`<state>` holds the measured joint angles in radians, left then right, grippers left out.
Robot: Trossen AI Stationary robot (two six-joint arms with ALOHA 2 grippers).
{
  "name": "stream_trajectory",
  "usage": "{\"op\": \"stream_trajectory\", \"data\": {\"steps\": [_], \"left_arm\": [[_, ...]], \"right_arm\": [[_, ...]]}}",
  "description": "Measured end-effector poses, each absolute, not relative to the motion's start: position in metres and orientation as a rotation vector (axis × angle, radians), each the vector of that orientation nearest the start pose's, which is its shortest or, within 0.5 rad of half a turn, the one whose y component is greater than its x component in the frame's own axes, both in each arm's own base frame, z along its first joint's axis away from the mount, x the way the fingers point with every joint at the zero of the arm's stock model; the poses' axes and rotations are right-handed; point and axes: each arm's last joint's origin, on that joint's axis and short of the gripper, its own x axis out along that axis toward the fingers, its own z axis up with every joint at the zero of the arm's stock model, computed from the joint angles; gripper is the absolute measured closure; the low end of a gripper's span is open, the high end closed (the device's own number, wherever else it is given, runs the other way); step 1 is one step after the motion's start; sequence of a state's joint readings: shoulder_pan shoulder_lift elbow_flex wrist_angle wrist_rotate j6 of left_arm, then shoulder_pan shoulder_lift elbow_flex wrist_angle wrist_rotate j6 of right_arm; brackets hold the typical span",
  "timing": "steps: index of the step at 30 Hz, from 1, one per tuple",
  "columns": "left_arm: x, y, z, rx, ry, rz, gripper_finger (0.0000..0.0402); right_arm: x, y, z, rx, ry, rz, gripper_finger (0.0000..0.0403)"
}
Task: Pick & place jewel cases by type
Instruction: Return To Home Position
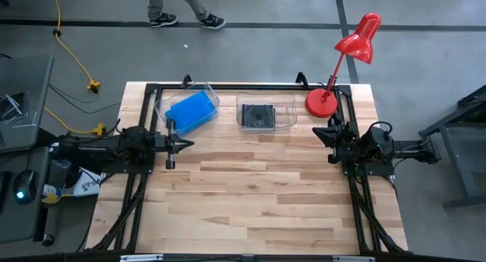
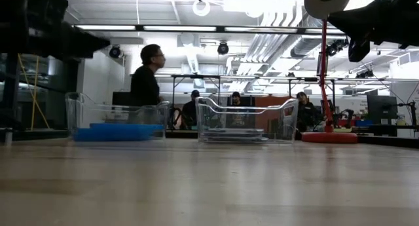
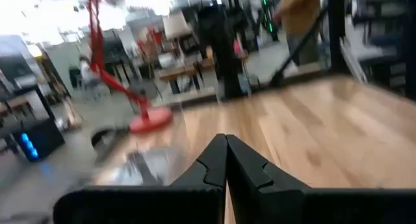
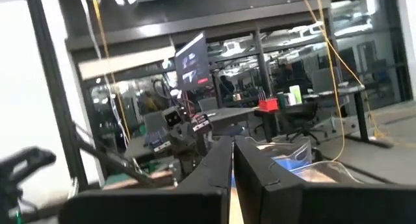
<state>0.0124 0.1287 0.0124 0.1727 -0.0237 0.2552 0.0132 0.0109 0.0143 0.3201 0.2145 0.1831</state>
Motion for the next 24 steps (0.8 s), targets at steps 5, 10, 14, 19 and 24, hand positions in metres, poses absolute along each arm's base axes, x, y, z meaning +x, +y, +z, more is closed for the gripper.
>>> {"op": "stream_trajectory", "data": {"steps": [5, 10, 14, 19, 24], "left_arm": [[0.105, 0.003, 0.163, 0.233, 0.070, 0.067, 0.0401], [0.105, 0.004, 0.161, 0.254, 0.086, 0.084, 0.0401], [0.105, 0.004, 0.161, 0.260, 0.086, 0.084, 0.0402], [0.105, 0.004, 0.161, 0.260, 0.089, 0.083, 0.0401], [0.105, 0.004, 0.160, 0.261, 0.102, 0.081, 0.0401]], "right_arm": [[0.093, -0.004, 0.195, 0.150, -0.299, -0.133, 0.0403], [0.095, -0.003, 0.189, 0.146, -0.237, -0.105, 0.0403], [0.095, -0.003, 0.189, 0.145, -0.234, -0.101, 0.0403], [0.095, -0.002, 0.189, 0.145, -0.232, -0.098, 0.0403], [0.095, -0.002, 0.189, 0.145, -0.230, -0.099, 0.0403]]}}
